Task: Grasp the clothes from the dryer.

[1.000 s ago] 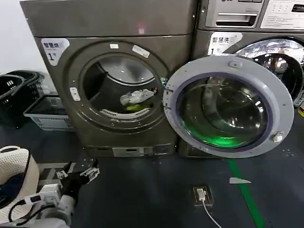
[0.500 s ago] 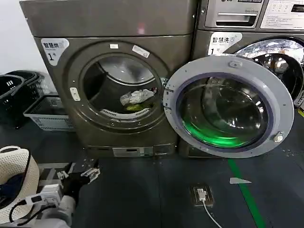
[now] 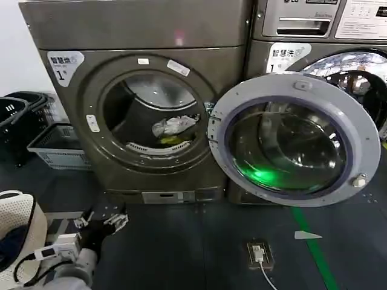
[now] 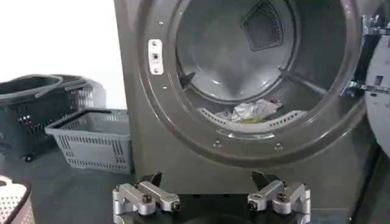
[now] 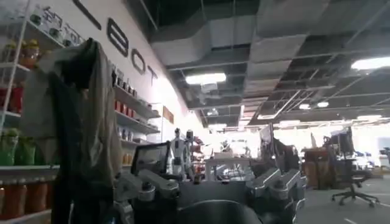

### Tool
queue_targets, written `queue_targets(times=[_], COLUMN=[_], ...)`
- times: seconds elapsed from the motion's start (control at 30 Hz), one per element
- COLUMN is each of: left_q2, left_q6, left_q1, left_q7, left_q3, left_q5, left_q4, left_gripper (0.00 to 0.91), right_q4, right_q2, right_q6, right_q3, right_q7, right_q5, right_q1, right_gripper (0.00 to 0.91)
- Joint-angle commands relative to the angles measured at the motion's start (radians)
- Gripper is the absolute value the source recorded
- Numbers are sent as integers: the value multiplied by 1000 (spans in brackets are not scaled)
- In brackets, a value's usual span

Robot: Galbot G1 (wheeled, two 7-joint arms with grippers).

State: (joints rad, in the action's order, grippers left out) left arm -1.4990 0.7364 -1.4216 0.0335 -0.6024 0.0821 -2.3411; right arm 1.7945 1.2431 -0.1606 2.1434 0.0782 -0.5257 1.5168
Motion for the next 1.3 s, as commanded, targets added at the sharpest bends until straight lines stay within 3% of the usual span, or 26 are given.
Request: queue_targets(times=[0.03, 1.3], left_q2=[1, -2], left_q6=[49, 49], left_q1=[2, 12], left_q7=[-4, -9], left_q3=[2, 15], left_q5=[0, 10], left_q4=[9, 27], left_gripper=[907, 907], right_q4=[1, 3], right_q2=[0, 19], right_q6=[-1, 2], right_q3=[1, 5], right_q7=[1, 0], right_q5=[-1, 4], right_q1=[0, 0], right_gripper=[907, 907])
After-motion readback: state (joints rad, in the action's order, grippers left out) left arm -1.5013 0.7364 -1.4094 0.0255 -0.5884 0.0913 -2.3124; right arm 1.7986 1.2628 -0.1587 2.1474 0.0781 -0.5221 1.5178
